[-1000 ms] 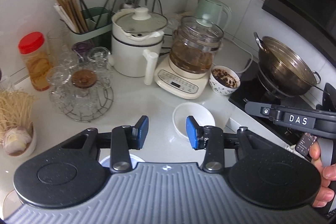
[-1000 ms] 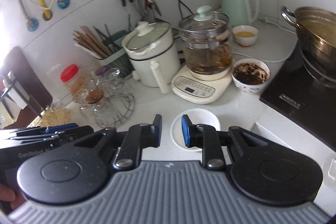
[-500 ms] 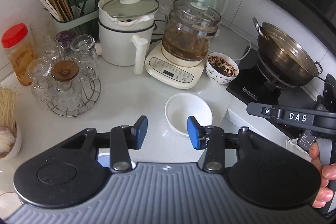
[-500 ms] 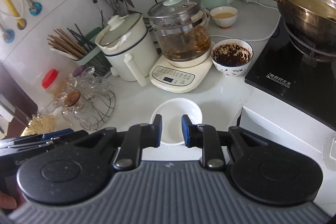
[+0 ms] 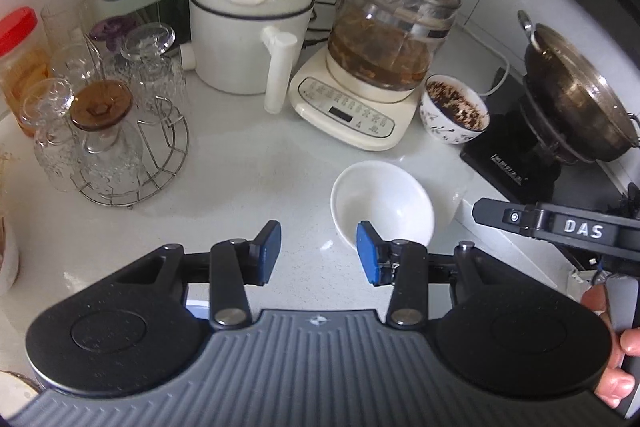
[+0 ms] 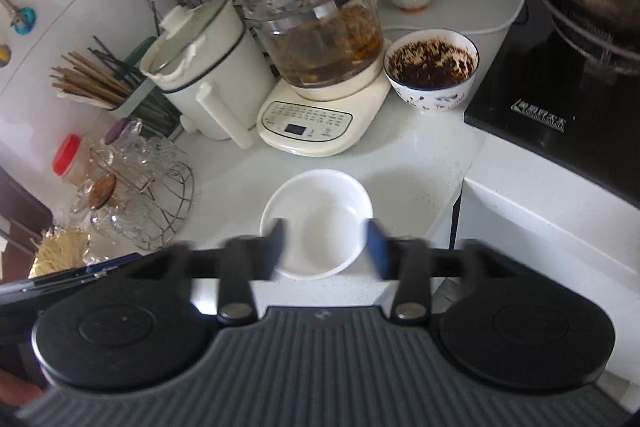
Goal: Organize plates and bowls
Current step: 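Move both tools to the small white bowl by the kettle base, then close both tools on the rim of the small white bowl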
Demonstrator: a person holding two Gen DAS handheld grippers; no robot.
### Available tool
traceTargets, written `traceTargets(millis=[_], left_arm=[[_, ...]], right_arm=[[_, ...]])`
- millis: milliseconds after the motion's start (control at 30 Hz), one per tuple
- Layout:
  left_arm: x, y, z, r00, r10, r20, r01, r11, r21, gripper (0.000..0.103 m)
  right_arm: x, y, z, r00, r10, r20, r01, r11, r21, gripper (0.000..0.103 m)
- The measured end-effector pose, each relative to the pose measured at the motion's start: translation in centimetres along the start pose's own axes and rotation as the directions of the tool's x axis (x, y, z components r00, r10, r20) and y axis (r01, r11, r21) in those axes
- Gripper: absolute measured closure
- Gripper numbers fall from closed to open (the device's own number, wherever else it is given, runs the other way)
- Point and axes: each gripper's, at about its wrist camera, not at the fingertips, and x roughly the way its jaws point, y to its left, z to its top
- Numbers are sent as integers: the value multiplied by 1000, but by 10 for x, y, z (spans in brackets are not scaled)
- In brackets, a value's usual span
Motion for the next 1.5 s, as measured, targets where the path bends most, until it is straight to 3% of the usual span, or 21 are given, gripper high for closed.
traceTargets(millis=[467, 667, 1033, 1400, 1500], left_arm=[[69, 7, 10, 995, -8, -103, -1, 996, -92, 55], [94, 7, 11, 987, -50, -151, 28, 990, -139, 56], [134, 2, 20, 977, -60, -207, 28, 988, -151, 58], [147, 3, 19, 971, -62, -229, 22, 984, -177, 92], [147, 2, 20, 972, -56, -227, 16, 985, -173, 95]], right_arm=[[59, -23, 7, 995, -7, -98, 11, 999, 42, 45], [83, -31, 9, 990, -4, -143, 12, 999, 52, 69], [111, -36, 12, 984, 10, -177, -1, 999, 46, 79], [119, -38, 13, 982, 28, -186, -18, 998, 52, 91], [120, -38, 12, 981, 38, -188, -28, 998, 53, 93]])
